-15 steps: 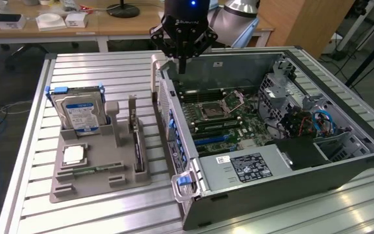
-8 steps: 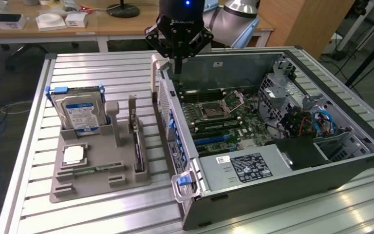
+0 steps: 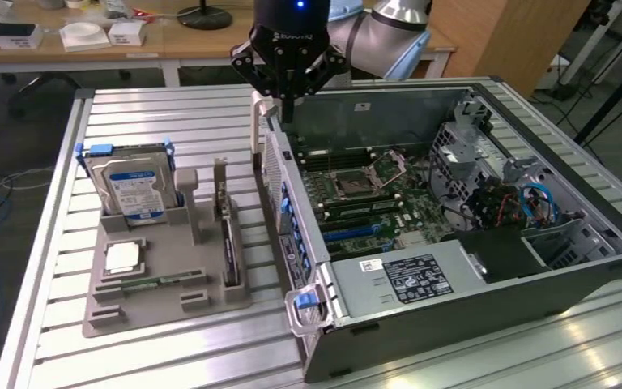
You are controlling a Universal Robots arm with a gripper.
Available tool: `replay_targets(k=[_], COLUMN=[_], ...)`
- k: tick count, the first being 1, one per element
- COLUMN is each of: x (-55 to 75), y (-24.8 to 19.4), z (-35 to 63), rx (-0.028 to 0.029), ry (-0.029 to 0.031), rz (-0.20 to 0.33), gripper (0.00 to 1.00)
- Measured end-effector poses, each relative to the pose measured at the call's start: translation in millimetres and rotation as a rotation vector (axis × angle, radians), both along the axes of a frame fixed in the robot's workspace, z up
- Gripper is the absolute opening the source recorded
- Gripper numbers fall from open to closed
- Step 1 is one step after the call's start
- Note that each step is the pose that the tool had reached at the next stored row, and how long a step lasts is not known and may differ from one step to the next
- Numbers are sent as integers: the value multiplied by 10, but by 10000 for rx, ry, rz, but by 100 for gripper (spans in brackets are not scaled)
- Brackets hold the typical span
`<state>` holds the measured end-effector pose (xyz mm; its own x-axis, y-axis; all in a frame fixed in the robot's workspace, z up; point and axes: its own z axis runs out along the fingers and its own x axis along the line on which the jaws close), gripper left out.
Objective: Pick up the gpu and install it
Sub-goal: 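Reach for the gpu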
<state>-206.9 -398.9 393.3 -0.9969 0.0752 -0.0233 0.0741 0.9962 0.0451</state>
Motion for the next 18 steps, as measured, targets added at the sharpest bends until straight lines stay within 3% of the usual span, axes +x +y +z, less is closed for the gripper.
replay_targets(k=[18], x=[-298], y=[0], z=[0], rx=[0], ry=[0], rz=[0], gripper=[11])
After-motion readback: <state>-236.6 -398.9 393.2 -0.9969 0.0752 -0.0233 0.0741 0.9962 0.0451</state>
